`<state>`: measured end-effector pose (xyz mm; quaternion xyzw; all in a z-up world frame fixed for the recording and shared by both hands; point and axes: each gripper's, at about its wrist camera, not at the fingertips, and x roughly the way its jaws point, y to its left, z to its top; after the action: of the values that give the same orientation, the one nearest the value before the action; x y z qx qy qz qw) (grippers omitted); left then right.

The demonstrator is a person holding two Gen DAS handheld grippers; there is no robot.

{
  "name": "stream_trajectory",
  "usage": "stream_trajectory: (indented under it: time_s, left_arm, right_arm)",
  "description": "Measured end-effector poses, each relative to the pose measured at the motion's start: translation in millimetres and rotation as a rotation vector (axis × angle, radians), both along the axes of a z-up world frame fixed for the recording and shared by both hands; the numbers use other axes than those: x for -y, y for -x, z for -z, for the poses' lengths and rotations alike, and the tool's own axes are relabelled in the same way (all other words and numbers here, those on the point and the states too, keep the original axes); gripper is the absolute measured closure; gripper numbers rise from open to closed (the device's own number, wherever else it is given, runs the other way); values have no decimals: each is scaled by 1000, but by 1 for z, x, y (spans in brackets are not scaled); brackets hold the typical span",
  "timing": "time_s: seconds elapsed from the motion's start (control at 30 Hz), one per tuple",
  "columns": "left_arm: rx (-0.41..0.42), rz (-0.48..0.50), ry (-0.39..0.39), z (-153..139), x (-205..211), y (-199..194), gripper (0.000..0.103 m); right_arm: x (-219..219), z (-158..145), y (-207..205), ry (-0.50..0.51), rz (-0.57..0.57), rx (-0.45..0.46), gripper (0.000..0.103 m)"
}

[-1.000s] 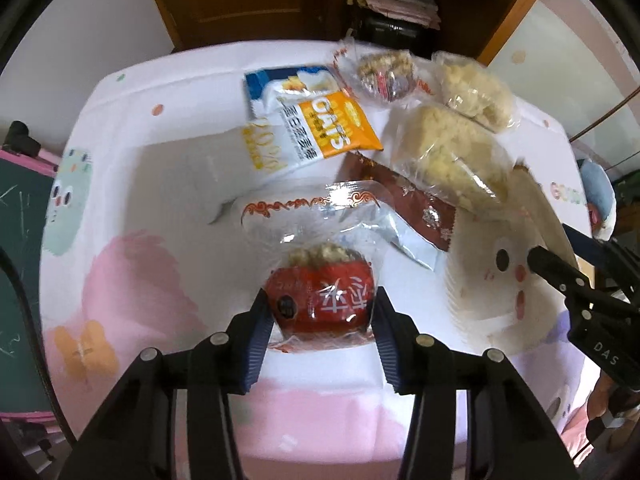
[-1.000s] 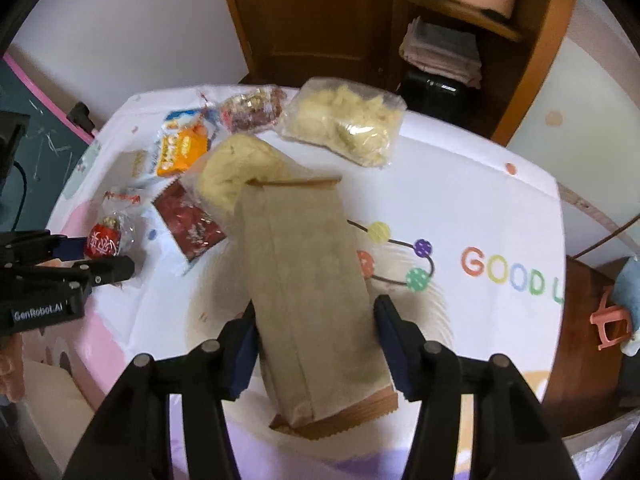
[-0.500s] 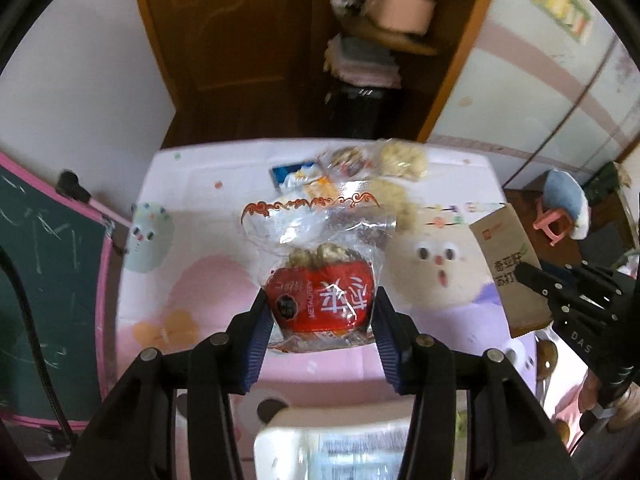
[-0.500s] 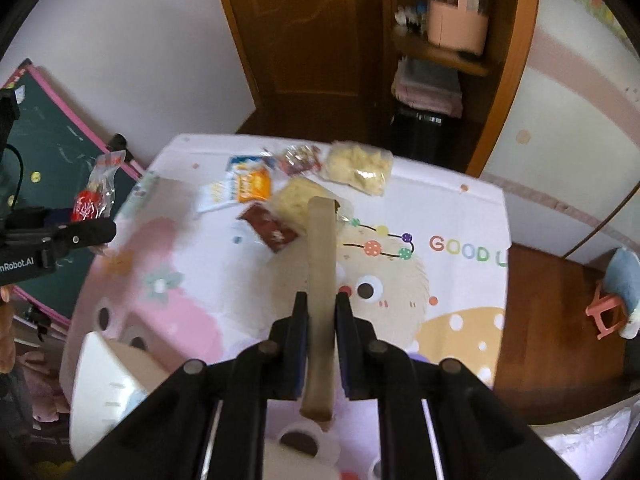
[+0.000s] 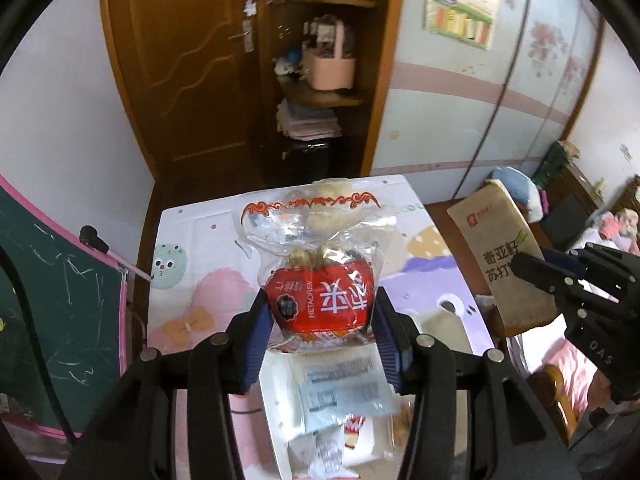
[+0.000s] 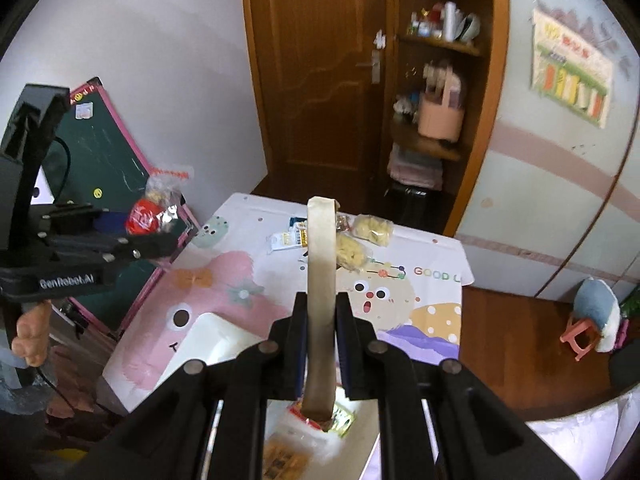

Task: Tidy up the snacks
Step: 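Carry the red pastry and brown paper bag over the white tray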

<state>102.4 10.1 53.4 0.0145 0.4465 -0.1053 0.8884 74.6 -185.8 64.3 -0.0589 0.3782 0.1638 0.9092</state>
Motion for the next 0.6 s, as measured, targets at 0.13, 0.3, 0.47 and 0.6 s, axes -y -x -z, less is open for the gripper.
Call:
stream_trajectory:
  time_s: [0.13,0.3,0.47,0.6]
  left_arm:
    - [22,35,18,-1,0,38,56]
    - [32,54,24,21,-1,70,56]
    - [-19,76,59,70,8,88,56]
    - [-61,80,45,109,24,93,56]
  right_arm:
    - [-3,-2,39,-34,15,37,91]
    - [-4,14,73,-51,57,78,91]
    - [3,46,85,-50,156,51,91]
    - [11,80,90,-37,217,-4,90]
